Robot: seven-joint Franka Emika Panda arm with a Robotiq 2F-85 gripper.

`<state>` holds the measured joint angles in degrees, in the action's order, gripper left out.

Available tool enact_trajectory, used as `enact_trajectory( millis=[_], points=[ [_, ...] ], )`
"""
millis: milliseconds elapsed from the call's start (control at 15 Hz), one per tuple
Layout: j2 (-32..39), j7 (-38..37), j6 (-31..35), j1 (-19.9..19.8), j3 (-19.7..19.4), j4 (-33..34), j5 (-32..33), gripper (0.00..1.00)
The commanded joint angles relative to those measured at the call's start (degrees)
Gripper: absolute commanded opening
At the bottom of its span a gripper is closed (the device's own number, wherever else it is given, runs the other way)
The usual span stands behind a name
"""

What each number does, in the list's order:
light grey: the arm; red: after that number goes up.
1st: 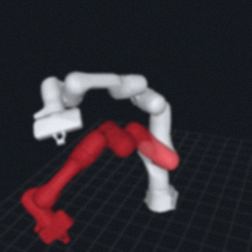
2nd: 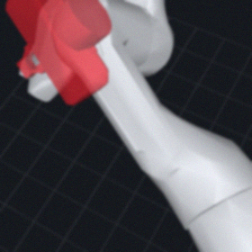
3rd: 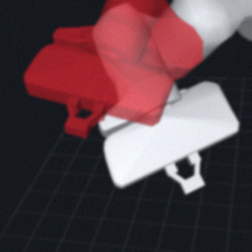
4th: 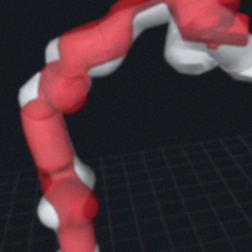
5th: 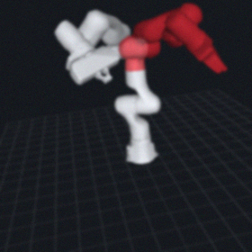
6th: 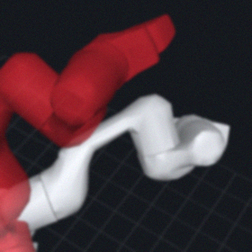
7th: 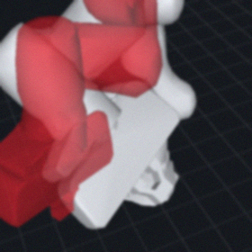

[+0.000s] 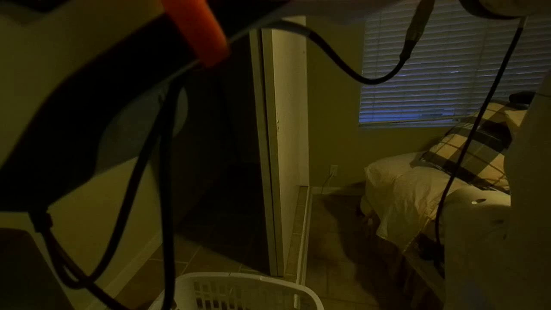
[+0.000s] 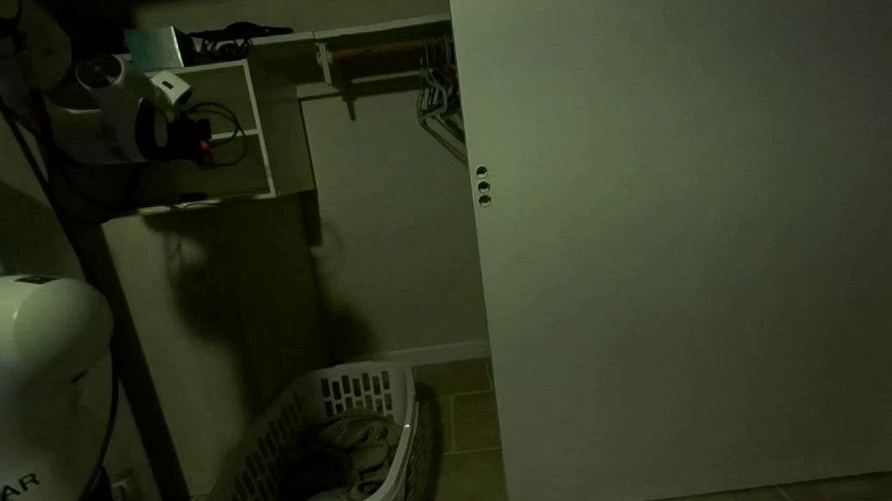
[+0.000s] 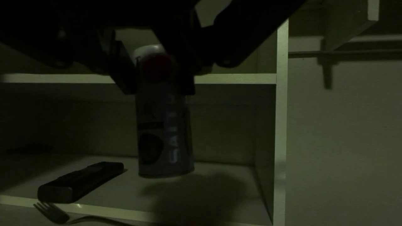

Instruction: Move the black object to the lower shelf

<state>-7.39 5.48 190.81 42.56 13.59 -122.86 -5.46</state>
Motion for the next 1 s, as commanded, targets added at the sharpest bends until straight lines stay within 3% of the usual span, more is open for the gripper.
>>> enact_trajectory(
  millis=[0, 600, 933],
  points=[
    [2.5, 0.4, 4.0, 2.3, -2.5, 0.4, 1.3, 0.17],
    [10.2, -3.4, 7.5, 1.2, -4.9, 6.0, 9.9, 0.17],
    [14.8, -8.0, 7.0, -1.7, -3.1, 11.6, 16.2, 0.17]
  ],
)
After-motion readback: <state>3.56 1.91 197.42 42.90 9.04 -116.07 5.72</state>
